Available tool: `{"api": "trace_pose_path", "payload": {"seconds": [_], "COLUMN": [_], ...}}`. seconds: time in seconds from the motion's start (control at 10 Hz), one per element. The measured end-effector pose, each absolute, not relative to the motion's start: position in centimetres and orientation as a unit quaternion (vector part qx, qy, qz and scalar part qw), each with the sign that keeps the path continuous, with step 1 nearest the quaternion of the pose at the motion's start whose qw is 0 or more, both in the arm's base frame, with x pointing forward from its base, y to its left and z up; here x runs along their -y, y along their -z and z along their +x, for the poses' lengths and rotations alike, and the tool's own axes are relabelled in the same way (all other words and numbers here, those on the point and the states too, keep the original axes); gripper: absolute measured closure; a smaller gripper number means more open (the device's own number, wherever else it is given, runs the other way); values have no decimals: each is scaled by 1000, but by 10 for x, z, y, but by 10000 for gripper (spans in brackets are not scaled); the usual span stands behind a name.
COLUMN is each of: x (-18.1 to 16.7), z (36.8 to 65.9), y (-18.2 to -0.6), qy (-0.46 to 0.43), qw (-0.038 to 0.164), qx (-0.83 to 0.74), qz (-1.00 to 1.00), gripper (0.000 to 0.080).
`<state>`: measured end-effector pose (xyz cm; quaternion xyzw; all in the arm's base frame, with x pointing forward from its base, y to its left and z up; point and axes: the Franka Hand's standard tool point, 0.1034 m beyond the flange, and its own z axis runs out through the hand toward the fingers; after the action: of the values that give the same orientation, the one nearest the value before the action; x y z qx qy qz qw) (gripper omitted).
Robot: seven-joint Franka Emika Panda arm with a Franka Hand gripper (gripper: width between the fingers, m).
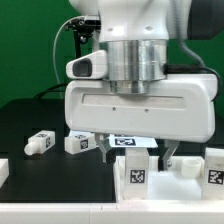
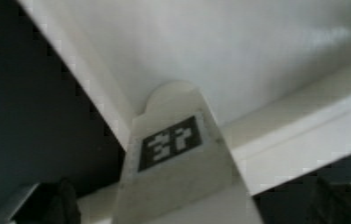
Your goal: Assemble square table
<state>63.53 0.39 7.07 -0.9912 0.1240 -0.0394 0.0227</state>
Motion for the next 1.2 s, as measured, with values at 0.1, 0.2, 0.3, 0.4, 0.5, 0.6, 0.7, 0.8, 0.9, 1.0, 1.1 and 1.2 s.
{"api": "trace_pose_path", "payload": {"seconds": [0.1, 0.2, 0.3, 0.4, 0.5, 0.6, 0.7, 0.8, 0.9, 1.0, 1.1, 1.2], "x": [-5, -4, -4, -3, -4, -3, -2, -2, -3, -3, -3, -2], "z": [634, 634, 634, 634, 634, 634, 634, 635, 635, 635, 635, 637], "y": [-70, -70, -70, -70, -70, -70, -69, -69, -69, -69, -69, -70], "qy": [37, 38, 37, 37, 37, 36, 36, 37, 37, 34, 30, 21], "qw": [19, 19, 19, 19, 20, 21, 21, 20, 22, 24, 25, 30], "qx": [-89, -86, -106, -105, -122, -157, -219, -279, -336, -409, -470, -532], "qz": [-995, -995, -994, -994, -992, -987, -975, -959, -941, -912, -882, -846], "gripper": [150, 150, 178, 178, 317, 484, 484, 514, 514, 514, 514, 514]}}
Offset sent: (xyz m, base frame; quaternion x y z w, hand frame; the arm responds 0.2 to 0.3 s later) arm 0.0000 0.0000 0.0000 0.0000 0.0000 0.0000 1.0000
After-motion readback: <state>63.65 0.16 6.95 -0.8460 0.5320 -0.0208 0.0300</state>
